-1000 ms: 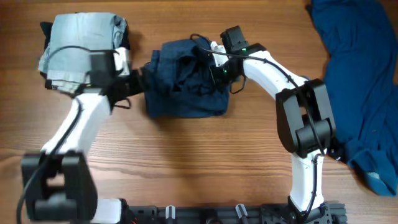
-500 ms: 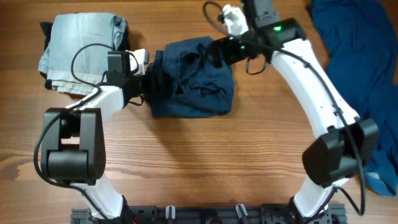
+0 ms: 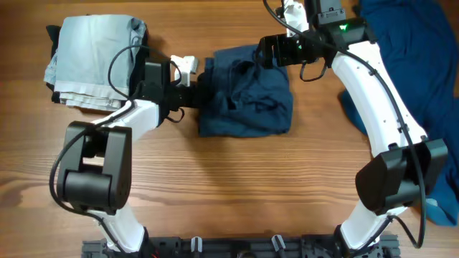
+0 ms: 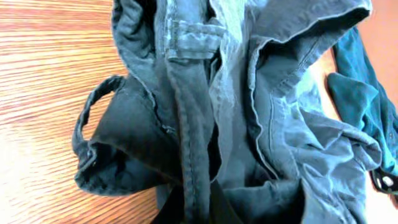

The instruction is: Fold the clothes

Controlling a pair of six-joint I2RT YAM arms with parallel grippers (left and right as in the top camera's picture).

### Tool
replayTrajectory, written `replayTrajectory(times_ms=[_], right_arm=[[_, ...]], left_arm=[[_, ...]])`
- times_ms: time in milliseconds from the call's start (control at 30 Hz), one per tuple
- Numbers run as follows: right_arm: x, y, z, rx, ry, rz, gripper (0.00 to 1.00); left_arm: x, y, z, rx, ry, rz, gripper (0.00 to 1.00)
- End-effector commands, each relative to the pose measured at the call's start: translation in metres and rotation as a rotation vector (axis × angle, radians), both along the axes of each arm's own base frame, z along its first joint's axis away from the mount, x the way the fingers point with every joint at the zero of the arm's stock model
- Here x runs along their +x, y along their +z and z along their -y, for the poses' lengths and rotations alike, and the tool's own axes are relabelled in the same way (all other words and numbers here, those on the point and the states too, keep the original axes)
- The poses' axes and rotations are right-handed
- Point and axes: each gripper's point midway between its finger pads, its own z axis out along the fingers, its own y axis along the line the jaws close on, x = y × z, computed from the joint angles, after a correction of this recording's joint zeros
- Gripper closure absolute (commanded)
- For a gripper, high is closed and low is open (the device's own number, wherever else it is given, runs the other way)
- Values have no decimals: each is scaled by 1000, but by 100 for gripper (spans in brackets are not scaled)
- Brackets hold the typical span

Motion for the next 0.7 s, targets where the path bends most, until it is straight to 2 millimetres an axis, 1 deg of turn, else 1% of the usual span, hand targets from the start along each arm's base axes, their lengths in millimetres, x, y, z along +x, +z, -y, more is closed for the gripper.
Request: replayTrajectory(times_ms=[0,67,100,167,200,233,267,333,400,467,567,600,667], right_arm=[[-4,10,0,9,-8,3,0],[-3,5,15,-16,-97,-31,1],[-2,2,26,-28,-159,-55,1],[-5,-4,45,-24,-225,-110,0],[-7,-8,55,-27,-251,-134,1],[-10,-13,62,-31,-265,-153,1],[-12,-18,63,-35,-268,-167,1],[-16,-26,63,-40,-267,-190,1],[-23,-37,62,-37,-261,-222,1],[-27,-44,63,-43,-261,-243,1],[-31,-49,63,-48,-261,-261,2],[-31,-49,63,-48,-261,-261,2],[-31,-50,63,-48,-261,-262,2]], left_arm=[[2,3,7,-20,-30,22,96],[11,12,7,-59,9,34,96],[16,19,5,-85,39,39,96],[33,41,-5,-160,123,61,96],[44,58,-16,-200,170,92,96],[51,71,-24,-224,201,116,96],[59,85,-34,-247,230,146,96],[68,103,-47,-269,264,182,96],[86,138,-73,-299,311,288,96],[95,156,-87,-304,329,355,96],[112,186,-115,-322,421,444,96],[115,194,-121,-320,436,469,96],[124,218,-139,-317,467,537,96]])
